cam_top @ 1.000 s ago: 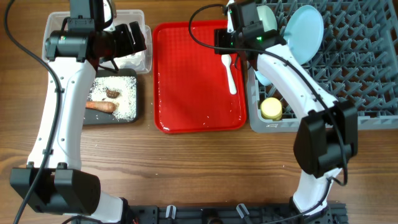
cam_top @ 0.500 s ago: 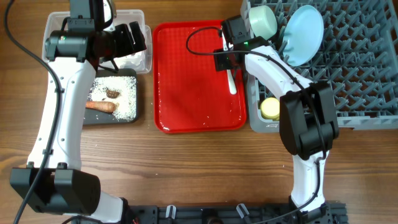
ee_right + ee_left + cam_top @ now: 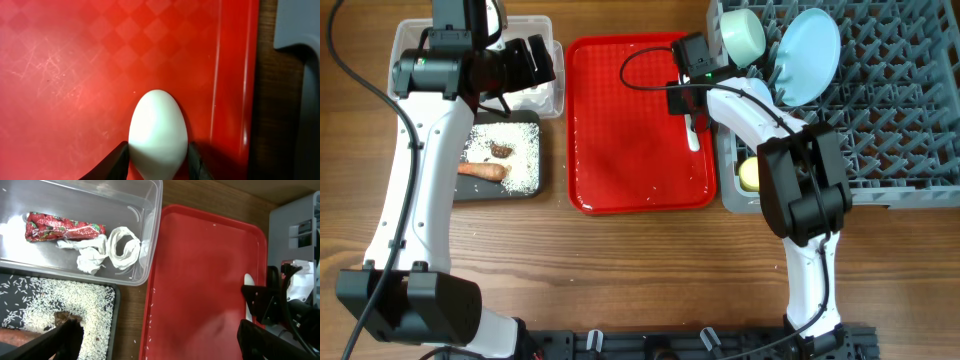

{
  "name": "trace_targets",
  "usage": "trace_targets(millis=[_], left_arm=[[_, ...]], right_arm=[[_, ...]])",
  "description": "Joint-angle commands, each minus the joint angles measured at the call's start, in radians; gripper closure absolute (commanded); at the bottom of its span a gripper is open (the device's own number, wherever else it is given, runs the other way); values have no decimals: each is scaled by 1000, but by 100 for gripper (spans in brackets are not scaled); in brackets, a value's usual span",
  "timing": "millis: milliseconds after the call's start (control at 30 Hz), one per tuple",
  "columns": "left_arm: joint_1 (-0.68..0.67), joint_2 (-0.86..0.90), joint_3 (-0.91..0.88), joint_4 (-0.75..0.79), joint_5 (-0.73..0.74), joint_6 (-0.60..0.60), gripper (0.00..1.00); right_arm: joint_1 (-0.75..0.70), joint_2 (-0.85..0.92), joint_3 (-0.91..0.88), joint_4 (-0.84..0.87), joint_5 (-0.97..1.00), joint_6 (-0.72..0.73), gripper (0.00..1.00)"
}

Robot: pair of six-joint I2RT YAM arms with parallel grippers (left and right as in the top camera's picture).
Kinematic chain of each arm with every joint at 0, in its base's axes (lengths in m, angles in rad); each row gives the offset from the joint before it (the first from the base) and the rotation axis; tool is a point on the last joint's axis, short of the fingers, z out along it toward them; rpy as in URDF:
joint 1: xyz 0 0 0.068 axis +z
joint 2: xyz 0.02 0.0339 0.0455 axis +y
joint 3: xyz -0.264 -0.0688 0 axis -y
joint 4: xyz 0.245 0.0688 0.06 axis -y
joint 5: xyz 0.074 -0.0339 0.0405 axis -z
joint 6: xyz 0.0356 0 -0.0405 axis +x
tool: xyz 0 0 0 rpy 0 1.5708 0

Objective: Sort waste into correct bins and load items into the dishwasher rack
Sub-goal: 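Reach the right gripper down to the white spoon on the red tray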

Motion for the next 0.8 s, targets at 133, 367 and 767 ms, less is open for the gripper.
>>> trace_targets(millis=[133,367,767], left_arm=[[5,-3,12,2,-6,-1,0],[5,-3,12,2,-6,-1,0],[5,-3,12,2,-6,-1,0]], right_arm=[[0,40,0,-12,10,27,82],[0,40,0,-42,-25,40,87],[-2,38,0,-316,-98,43,61]])
